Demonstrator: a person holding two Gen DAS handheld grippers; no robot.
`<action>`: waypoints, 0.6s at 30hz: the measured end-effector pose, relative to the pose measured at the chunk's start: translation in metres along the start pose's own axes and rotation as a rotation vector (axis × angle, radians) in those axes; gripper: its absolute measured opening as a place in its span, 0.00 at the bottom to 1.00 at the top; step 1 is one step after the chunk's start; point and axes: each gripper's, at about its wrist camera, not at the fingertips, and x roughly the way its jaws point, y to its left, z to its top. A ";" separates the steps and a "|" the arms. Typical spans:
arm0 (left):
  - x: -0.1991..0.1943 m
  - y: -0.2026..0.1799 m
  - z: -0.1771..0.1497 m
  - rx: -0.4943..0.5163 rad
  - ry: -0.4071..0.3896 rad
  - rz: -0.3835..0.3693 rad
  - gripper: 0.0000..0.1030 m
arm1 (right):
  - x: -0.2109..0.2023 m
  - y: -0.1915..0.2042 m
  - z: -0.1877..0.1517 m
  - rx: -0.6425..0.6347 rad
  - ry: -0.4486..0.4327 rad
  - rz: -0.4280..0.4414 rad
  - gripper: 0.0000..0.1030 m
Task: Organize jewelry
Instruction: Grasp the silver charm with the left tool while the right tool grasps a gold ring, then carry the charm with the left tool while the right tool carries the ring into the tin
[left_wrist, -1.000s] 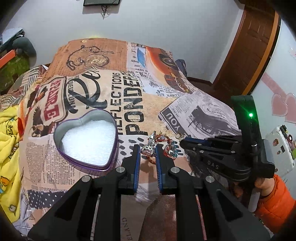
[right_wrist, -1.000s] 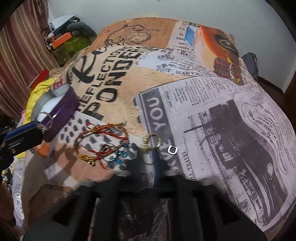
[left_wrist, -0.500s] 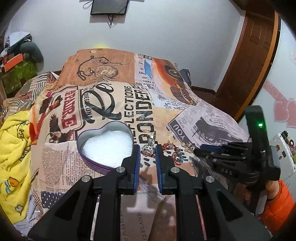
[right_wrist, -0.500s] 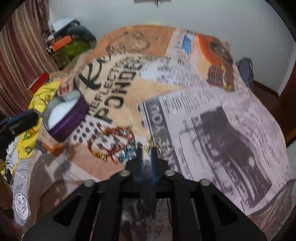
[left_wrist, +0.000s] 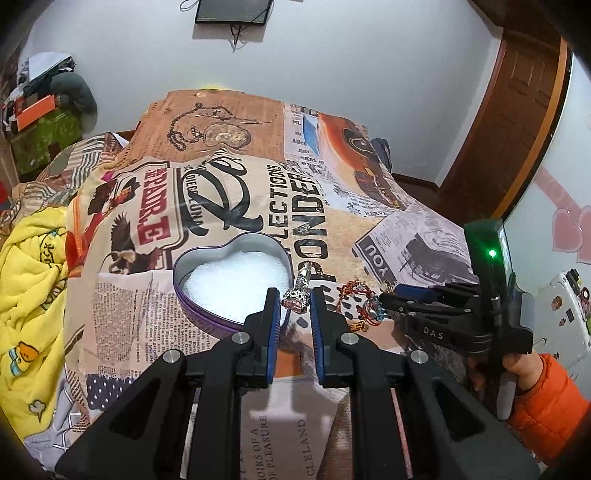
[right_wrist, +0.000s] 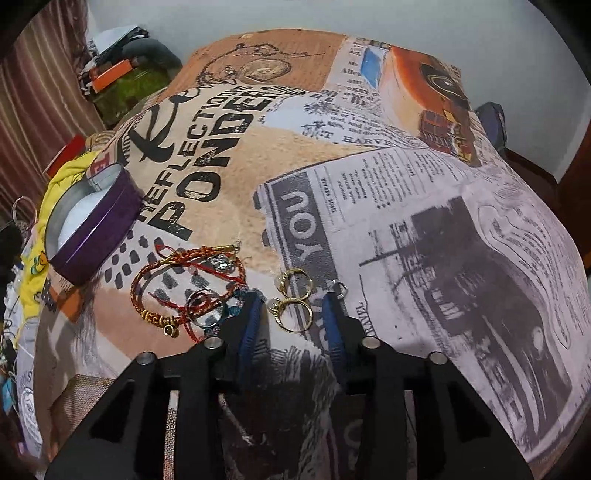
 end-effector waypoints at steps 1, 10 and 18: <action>0.000 0.000 0.000 -0.001 0.000 0.001 0.15 | -0.001 0.001 -0.001 -0.003 0.000 0.005 0.22; -0.003 0.001 0.001 0.002 -0.012 0.003 0.15 | -0.009 0.006 -0.005 0.007 -0.006 0.001 0.21; -0.015 0.014 0.010 0.006 -0.048 0.022 0.14 | -0.053 0.034 0.009 -0.030 -0.118 0.031 0.22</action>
